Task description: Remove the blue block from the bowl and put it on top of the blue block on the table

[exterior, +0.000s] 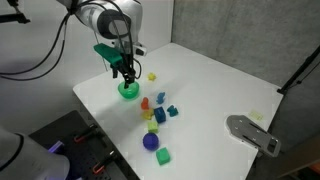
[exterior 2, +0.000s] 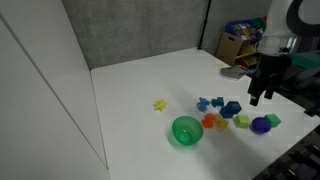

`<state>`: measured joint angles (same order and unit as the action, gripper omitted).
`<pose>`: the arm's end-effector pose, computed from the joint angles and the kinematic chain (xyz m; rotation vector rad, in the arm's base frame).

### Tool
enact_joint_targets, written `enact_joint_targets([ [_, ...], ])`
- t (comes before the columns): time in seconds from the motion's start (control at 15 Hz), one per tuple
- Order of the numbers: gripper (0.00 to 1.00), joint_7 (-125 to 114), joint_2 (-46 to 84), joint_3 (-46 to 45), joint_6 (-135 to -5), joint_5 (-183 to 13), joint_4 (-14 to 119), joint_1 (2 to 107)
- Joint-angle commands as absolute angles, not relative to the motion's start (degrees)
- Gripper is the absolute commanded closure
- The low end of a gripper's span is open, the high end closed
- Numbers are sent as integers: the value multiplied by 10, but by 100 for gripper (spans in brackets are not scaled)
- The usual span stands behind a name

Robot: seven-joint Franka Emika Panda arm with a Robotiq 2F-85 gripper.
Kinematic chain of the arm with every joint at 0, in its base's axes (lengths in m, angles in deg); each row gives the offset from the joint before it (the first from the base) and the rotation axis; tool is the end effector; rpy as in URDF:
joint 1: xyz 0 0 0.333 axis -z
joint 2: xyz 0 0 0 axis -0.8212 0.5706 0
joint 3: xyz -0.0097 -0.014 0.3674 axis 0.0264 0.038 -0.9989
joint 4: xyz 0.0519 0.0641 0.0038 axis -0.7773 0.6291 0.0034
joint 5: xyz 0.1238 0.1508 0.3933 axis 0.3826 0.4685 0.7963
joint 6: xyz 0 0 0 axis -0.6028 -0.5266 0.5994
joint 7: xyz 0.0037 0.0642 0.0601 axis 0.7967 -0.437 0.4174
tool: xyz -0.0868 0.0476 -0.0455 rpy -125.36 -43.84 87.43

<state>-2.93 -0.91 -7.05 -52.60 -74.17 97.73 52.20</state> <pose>0.4762 0.0566 0.3351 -3.0188 0.0201 0.4625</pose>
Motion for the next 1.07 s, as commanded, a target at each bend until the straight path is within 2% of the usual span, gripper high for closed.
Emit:
enact_joint_targets([
  [0.0, 0, -86, -71, -80, -468, -779, 979, 518],
  [0.27, 0, -116, -129, -94, -444, -804, 989, 516],
  [0.6, 0, -99, -197, -107, -487, -837, 1026, 513],
  [1.0, 0, -95, -202, -106, -499, -830, 1029, 513],
])
